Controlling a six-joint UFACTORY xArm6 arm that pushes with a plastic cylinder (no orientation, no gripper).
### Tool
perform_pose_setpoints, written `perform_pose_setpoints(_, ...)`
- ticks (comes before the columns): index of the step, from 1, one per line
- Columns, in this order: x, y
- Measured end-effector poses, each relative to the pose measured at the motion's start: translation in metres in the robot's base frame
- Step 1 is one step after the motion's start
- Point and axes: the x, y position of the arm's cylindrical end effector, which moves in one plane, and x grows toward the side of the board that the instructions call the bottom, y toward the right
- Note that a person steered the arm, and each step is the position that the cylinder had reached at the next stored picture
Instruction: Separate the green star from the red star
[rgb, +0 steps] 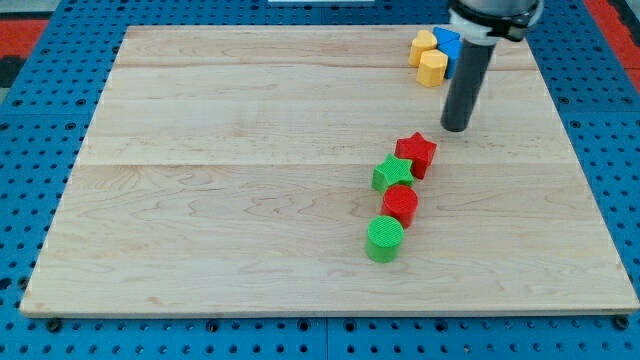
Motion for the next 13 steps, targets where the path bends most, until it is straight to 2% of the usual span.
perform_pose_setpoints(1,-0.010,0.032)
perform_pose_setpoints(2,0.002,0.078)
perform_pose_setpoints(3,0.030,0.081)
perform_pose_setpoints(4,0.067,0.022)
perform_pose_setpoints(5,0.072,-0.062)
perform_pose_setpoints(6,0.092,-0.115)
perform_pose_setpoints(7,0.104,-0.119)
perform_pose_setpoints(9,0.081,-0.194)
perform_pose_setpoints(10,0.087,-0.226)
perform_pose_setpoints(11,0.059,-0.228)
perform_pose_setpoints(12,0.043,-0.253)
perform_pose_setpoints(13,0.056,-0.258)
